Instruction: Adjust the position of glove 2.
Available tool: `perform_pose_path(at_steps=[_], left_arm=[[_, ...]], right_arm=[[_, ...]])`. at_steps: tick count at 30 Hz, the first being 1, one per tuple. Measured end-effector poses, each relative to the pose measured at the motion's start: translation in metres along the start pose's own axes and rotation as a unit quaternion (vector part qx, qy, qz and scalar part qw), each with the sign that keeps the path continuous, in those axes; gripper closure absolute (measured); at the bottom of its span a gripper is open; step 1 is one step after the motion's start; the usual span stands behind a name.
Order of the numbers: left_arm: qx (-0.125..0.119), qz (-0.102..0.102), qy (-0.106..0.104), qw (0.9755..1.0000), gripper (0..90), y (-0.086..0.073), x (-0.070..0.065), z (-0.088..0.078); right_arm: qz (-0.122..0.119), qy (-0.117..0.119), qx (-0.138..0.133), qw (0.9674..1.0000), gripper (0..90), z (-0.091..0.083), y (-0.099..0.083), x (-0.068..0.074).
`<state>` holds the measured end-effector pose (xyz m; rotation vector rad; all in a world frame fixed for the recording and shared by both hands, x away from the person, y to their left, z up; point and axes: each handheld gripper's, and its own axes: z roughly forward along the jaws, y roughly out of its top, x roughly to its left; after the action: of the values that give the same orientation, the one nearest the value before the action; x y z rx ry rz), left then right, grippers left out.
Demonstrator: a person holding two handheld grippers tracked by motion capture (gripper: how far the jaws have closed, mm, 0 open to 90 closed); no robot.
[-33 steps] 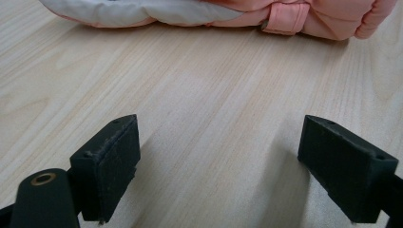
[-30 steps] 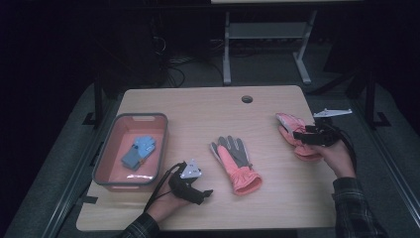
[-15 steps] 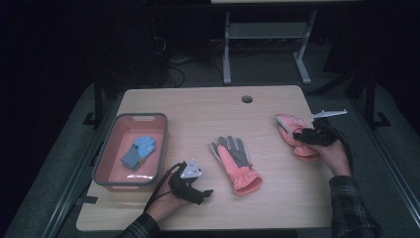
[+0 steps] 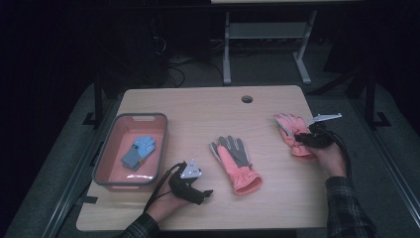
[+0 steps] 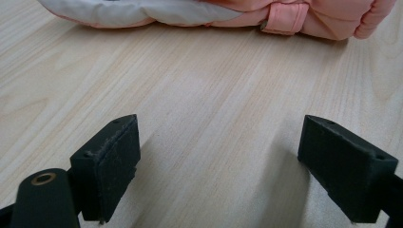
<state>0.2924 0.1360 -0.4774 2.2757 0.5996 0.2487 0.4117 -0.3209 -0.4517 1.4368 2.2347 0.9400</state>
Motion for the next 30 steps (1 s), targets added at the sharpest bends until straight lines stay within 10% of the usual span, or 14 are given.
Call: perform_pose_path(at_steps=[9,30], left_arm=[[0.000,0.000,0.000,1.0000,13.4,0.000,0.000,0.000],[0.000,0.000,0.000,1.0000,13.4,0.000,0.000,0.000]], right_arm=[[0.005,-0.020,-0.022,0.9995,85.1,-0.019,0.005,0.004],[-0.017,0.020,-0.052,0.9983,85.5,-0.058,0.021,0.041]])
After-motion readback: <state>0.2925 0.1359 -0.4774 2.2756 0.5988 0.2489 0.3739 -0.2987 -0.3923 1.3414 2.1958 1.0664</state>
